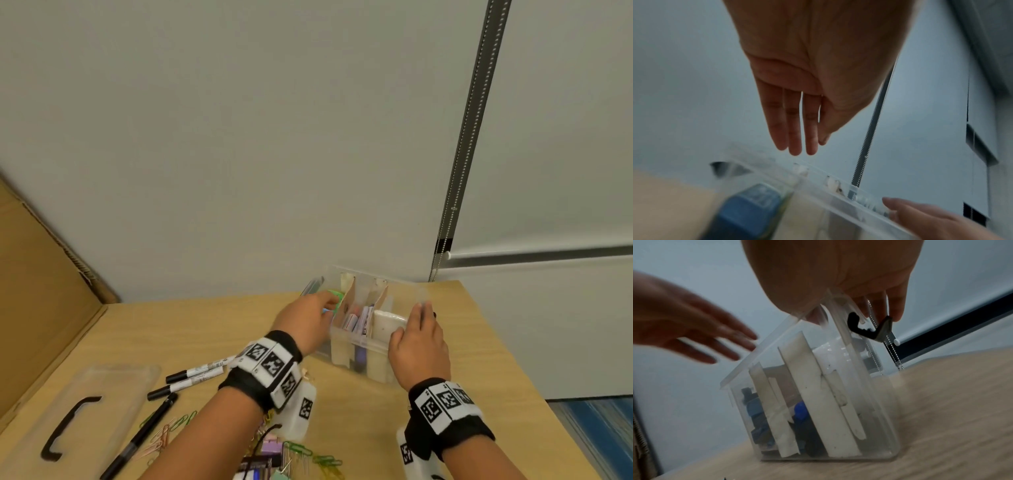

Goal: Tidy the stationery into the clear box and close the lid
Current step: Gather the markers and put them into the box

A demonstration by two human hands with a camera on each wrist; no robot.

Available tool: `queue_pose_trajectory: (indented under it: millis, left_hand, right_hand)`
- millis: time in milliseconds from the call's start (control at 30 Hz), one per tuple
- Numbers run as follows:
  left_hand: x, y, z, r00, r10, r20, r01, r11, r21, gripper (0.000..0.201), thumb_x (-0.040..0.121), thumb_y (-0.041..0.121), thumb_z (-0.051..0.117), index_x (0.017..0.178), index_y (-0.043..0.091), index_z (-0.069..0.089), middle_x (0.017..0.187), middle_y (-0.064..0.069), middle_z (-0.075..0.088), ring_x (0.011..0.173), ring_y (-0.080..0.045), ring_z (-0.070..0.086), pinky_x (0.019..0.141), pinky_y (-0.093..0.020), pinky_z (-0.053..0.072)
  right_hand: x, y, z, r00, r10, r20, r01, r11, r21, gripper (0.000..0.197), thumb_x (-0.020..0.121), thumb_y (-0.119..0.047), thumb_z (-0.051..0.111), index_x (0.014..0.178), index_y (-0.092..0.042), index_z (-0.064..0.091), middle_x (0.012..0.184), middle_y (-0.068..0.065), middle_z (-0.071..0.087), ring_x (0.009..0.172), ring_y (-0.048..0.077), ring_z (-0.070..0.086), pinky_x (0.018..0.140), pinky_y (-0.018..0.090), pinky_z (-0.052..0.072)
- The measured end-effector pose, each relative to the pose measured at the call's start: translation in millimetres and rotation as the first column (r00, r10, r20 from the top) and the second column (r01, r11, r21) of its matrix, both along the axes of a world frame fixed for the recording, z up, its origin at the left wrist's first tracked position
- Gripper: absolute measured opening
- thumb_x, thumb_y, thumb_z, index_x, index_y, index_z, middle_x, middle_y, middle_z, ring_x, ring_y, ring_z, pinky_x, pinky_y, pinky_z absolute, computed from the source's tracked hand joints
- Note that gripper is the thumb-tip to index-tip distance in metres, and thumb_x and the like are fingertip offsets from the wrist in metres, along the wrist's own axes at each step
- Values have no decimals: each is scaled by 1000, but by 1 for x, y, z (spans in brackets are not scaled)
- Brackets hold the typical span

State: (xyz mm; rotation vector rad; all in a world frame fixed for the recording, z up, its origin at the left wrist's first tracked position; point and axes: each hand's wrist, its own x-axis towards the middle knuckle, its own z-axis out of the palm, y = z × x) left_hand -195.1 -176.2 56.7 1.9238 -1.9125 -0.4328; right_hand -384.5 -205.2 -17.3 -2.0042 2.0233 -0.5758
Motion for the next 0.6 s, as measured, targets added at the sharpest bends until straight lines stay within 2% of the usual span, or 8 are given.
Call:
queue_pose_trajectory:
  millis: [133,300,367,433,533,600]
  left_hand:
    - [57,56,-19,996,85,-34,-86,996,-20,29,96,22,47,122,29,56,118,13,63,102,-5,60,90,-25,49]
    - [144,121,-53,974,225,33,-227,971,74,26,97,25,47,120,27,57,120,9,63,107,-8,58,92,-25,47]
    - [177,138,-62,951,294,96,-304,947,108,28,95,25,50,122,27,56,121,6,61,108,-12,57,93,-26,47]
    - [203,146,-69,930,315,191,-346,924,160,31,94,28,50,125,28,53,125,4,57,111,-15,53,95,-29,46]
    - [225,143,-75,888,230,399,-361,886,291,39,94,37,45,132,28,45,132,3,48,118,-20,45,100,-35,42]
    - [231,134,-81,865,149,479,-342,874,344,43,94,39,42,135,26,41,136,1,44,122,-23,42,102,-39,38]
  right_hand:
    - [1,4,3,996,-2,-84,-4,998,-68,59,94,-27,37,149,-10,21,159,14,10,142,37,17,115,49,22]
    - [23,29,15,987,125,-99,-147,953,-265,61,86,-18,54,143,-9,32,155,15,22,144,36,15,117,51,16]
    - [44,44,21,969,236,-70,-245,910,-335,54,85,-16,56,136,-10,41,150,13,32,142,34,21,116,50,21]
    - [70,60,25,929,363,-68,-362,860,-361,41,85,-16,56,125,-13,50,135,7,46,133,28,35,111,45,33]
    - [114,87,23,830,553,-74,-552,795,-250,15,90,-21,51,104,-23,56,104,-7,55,103,13,50,88,29,45]
    - [140,102,16,728,684,-45,-685,724,-78,8,92,-24,49,95,-26,55,93,-10,55,90,10,50,80,27,46]
